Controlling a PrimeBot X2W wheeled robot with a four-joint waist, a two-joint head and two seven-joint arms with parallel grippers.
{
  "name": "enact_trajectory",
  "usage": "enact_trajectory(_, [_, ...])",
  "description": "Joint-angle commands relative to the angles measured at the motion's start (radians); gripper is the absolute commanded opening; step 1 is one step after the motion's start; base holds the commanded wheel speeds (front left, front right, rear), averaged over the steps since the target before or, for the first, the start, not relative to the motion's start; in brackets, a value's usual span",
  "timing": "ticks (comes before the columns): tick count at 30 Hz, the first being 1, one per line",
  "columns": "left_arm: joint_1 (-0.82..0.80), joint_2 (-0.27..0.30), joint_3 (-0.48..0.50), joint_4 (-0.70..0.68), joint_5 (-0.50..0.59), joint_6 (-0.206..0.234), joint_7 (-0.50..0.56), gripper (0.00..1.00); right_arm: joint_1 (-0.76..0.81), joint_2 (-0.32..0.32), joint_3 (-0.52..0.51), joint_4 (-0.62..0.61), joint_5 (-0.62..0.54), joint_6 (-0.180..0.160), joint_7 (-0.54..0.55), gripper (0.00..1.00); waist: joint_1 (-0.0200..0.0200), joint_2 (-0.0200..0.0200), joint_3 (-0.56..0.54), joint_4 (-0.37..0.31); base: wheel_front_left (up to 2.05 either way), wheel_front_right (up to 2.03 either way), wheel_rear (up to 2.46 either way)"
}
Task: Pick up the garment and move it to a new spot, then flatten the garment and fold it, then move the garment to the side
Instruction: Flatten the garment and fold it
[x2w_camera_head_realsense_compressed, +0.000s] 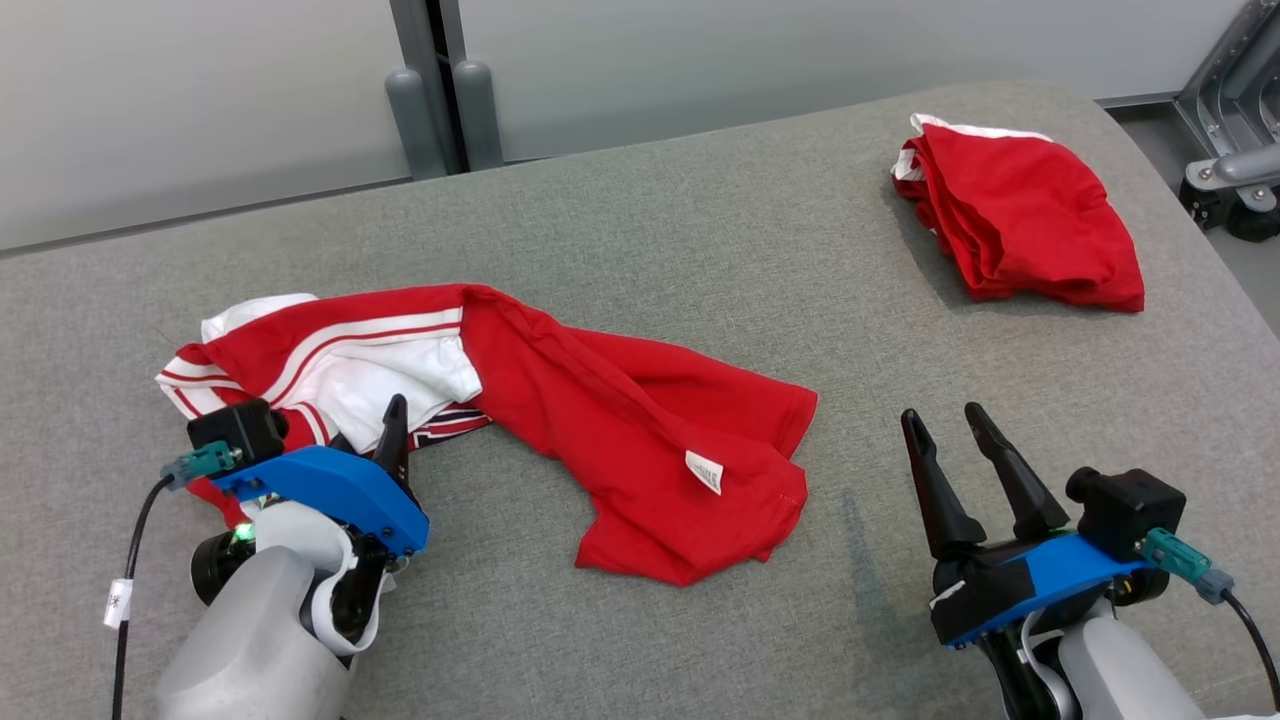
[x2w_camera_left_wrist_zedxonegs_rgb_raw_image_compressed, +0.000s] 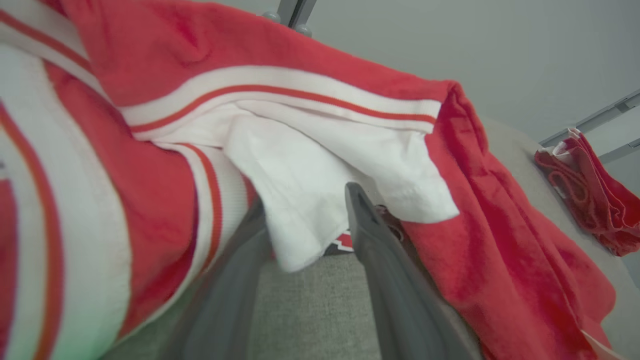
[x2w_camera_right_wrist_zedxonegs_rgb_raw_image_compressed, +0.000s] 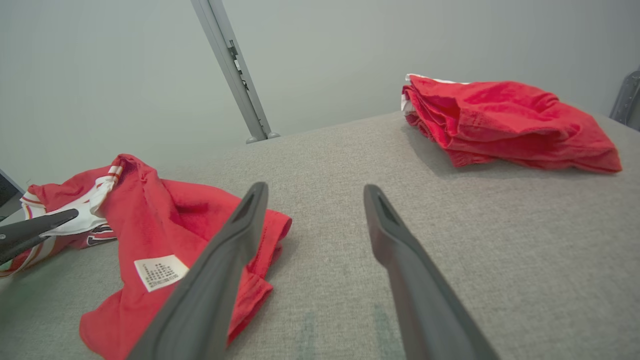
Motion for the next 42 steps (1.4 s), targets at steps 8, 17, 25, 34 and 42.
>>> enact_trajectory(8, [-0.032, 0.018, 0.01, -0.008, -0.008, 0.007, 0.009, 0.0, -0.018, 0.001, 0.002, -0.005, 0.0, 0.0, -0.003, 1.0, 0.0, -0.0001, 0.017, -0.004, 0.0, 0.0, 0.0])
enact_trajectory(17, [0.014, 0.032, -0.01, -0.075, 0.008, 0.005, -0.005, 0.0, 0.005, 0.001, -0.014, 0.006, -0.006, 0.0, -0.003, 1.0, 0.0, -0.0001, -0.023, 0.029, 0.0, 0.0, 0.0])
enact_trajectory(25, [0.089, 0.078, -0.041, -0.247, 0.008, 0.017, 0.062, 0.0, 0.031, -0.007, -0.022, 0.01, -0.004, 0.0, -0.002, 1.0, 0.0, -0.0001, -0.074, 0.111, 0.0, 0.0, 0.0])
enact_trajectory(34, [0.241, 0.217, -0.068, -0.538, -0.007, 0.081, 0.23, 0.0, 0.047, -0.009, -0.029, 0.014, -0.006, 0.0, -0.002, 1.0, 0.0, -0.0001, -0.099, 0.204, 0.0, 0.0, 0.0])
enact_trajectory(42, [0.398, 0.333, -0.067, -0.738, -0.049, 0.167, 0.349, 0.0, 0.06, -0.018, -0.058, 0.012, -0.011, 0.0, -0.003, 1.0, 0.0, -0.0001, -0.104, 0.267, 0.0, 0.0, 0.0])
